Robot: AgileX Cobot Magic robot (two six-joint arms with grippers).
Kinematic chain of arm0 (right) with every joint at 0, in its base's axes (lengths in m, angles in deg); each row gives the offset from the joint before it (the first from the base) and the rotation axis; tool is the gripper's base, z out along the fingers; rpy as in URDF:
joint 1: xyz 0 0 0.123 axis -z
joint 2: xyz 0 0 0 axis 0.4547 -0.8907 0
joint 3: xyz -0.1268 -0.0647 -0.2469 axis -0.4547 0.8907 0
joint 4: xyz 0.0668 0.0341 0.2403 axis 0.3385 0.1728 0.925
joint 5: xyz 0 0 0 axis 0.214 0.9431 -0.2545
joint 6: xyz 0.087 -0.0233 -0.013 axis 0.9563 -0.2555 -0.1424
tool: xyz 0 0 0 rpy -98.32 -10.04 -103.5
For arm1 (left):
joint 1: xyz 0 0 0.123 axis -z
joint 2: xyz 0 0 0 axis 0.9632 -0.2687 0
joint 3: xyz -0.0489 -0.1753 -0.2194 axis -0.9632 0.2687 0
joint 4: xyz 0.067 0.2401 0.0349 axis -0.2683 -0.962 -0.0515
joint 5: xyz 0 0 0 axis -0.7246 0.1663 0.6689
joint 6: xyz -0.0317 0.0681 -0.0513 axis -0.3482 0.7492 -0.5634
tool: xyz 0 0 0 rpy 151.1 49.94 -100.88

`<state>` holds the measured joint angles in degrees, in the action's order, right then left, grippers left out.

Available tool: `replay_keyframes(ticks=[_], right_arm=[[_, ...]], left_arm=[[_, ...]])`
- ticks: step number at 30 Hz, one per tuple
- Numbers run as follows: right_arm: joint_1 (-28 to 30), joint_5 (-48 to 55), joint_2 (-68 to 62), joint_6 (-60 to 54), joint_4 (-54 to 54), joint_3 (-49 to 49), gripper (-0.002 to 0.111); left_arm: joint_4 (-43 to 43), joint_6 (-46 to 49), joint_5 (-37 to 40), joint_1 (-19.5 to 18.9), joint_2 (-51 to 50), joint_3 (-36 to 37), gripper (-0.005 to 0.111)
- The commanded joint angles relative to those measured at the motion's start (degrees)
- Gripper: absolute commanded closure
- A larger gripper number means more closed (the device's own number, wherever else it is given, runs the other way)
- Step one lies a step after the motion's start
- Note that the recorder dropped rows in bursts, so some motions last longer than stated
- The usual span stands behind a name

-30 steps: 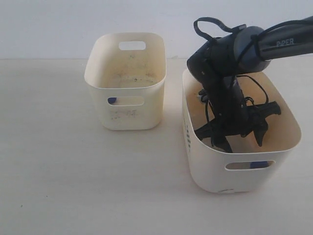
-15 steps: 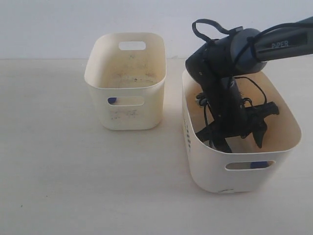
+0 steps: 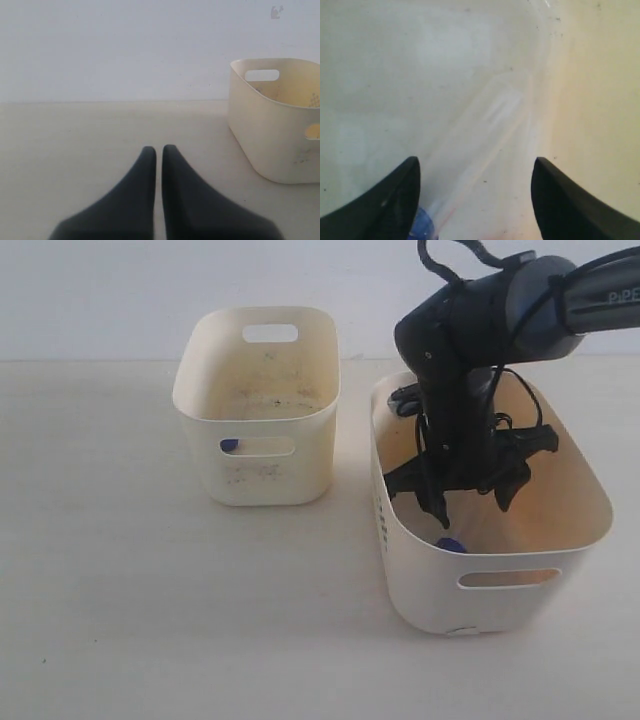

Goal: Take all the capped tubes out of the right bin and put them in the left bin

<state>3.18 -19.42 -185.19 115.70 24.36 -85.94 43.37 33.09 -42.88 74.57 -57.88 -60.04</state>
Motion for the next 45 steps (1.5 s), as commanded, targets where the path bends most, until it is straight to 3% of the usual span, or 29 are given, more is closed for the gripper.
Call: replay_keyframes(ticks=[1, 11, 13, 17, 18, 36, 41, 45], right_arm=[[0.04, -0.84, -1.18, 2.16, 3.75, 0.09, 0.046], [0.04, 0.68, -3.81, 1.90, 8.60, 0.09, 0.048], [0.04, 0.25, -3.85, 1.90, 8.72, 0.09, 0.058], [0.04, 0.42, -3.85, 1.90, 7.40, 0.09, 0.103], [0.04, 0.52, -3.85, 2.15, 6.96, 0.09, 0.108], [0.04, 0.96, 12.96, 4.76, -3.35, 0.09, 0.108], [0.04, -3.75, 18.54, 4.65, -3.88, 0.09, 0.108], [-0.07, -14.38, 21.91, 3.83, 0.63, 0.09, 0.108]], left_arm=[[0.19, -0.24, -0.53, 0.41, -0.23, -0.12, 0.103], [0.19, -0.24, -0.53, 0.41, -0.23, -0.12, 0.103], [0.19, -0.24, -0.53, 0.41, -0.23, -0.12, 0.103], [0.19, -0.24, -0.53, 0.41, -0.23, -0.12, 0.103], [0.19, -0.24, -0.53, 0.41, -0.23, -0.12, 0.103], [0.19, -0.24, -0.53, 0.41, -0.23, -0.12, 0.103], [0.19, -0.24, -0.53, 0.41, -0.23, -0.12, 0.103], [0.19, -0.24, -0.53, 0.41, -0.23, -0.12, 0.103]])
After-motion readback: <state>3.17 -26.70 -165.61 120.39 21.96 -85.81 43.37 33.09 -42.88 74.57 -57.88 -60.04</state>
